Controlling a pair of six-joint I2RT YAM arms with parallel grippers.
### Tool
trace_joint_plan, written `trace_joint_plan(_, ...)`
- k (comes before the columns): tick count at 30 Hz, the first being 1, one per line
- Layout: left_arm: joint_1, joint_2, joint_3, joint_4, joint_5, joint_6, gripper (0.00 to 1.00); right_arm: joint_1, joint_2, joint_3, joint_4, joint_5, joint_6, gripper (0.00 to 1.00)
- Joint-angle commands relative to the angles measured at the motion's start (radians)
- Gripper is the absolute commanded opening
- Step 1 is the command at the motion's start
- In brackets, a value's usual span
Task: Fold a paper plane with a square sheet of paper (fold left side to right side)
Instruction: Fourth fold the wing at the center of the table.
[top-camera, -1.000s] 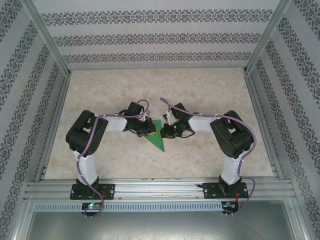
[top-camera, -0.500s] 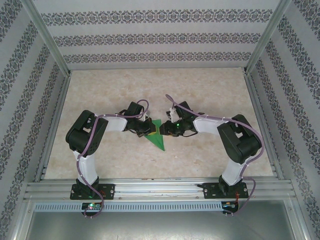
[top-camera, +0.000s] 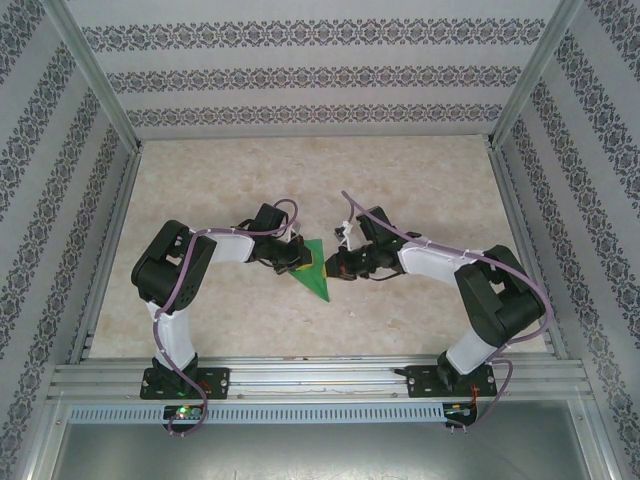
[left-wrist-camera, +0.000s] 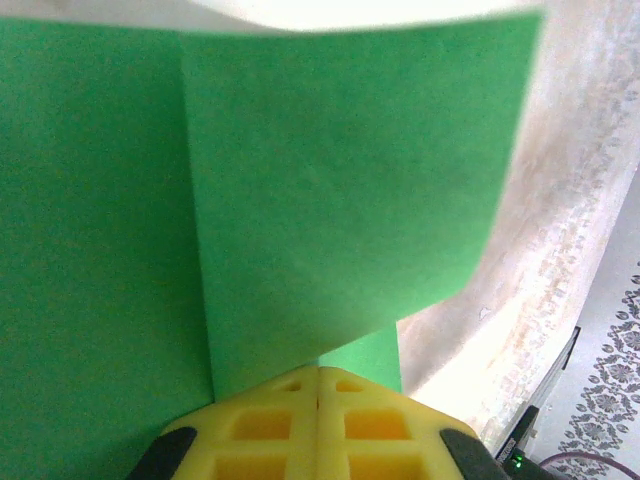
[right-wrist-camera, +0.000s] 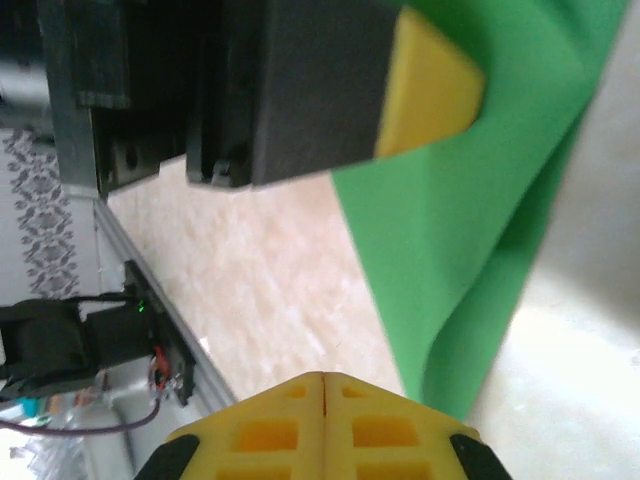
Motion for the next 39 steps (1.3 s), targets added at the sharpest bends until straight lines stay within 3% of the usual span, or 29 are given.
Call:
trace_joint_plan(1,-0.004,0.032,-0.023,-0.139,-0.118,0.005,0.0,0.042,0.011,-0.015,0.002,-0.05,0.025,0.03)
trace_joint_plan(10,-0.004,0.034,-0.019,-0.146,-0.119,0.008,0.0,0.081,0.084,-0.011,0.021,0.0,0.039,0.02)
trace_joint_plan(39,-0.005,0.043,-0.008,-0.159,-0.118,0.015,0.0,0.074,0.144,-0.022,-0.044,0.097,0.003,0.01)
